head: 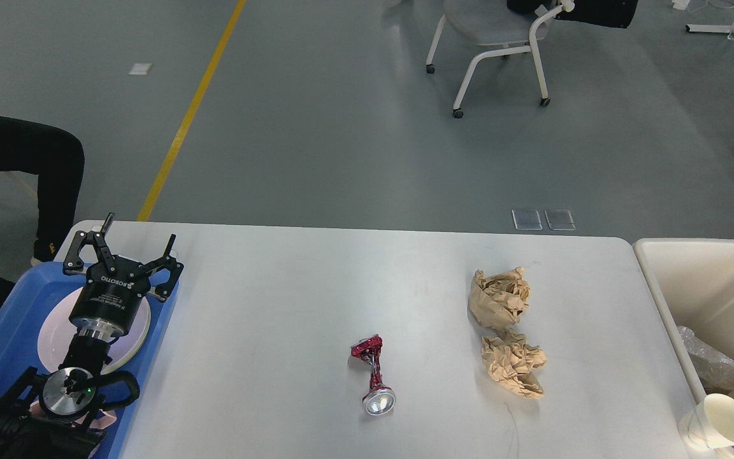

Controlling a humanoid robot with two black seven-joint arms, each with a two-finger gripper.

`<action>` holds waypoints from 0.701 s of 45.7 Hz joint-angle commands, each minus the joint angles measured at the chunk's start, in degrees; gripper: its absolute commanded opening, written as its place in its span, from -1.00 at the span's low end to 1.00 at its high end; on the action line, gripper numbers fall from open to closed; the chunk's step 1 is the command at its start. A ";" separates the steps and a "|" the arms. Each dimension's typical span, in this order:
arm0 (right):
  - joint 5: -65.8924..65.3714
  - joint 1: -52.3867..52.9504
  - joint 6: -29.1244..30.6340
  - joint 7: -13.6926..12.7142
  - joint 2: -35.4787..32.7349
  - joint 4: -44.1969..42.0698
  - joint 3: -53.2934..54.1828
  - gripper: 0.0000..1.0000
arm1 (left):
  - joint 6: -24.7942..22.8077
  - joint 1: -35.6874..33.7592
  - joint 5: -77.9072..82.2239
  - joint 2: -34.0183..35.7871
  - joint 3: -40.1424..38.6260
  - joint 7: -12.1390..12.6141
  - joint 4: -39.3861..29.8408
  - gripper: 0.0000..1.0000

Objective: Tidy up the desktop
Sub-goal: 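Move the right gripper from the bin down to the red can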

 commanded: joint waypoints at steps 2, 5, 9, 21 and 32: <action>-8.73 15.09 8.63 -2.99 0.11 13.14 -2.42 1.00 | 0.00 0.00 -0.01 0.00 0.00 0.01 -0.08 0.92; -9.44 22.64 12.94 -5.80 0.90 20.08 -5.49 1.00 | 0.00 0.00 -0.01 0.00 0.00 0.01 0.01 0.92; -9.35 32.58 19.44 -8.09 2.92 28.96 -7.70 1.00 | 0.00 0.00 -0.01 0.00 0.00 0.01 0.01 0.92; -7.86 56.14 42.47 -8.27 7.50 48.56 -7.44 1.00 | 0.00 0.00 -0.01 0.00 0.00 -0.07 0.01 0.92; -0.04 74.95 45.10 -8.44 6.18 68.25 -7.96 1.00 | 0.00 0.00 -0.01 0.00 0.00 -0.07 0.01 0.92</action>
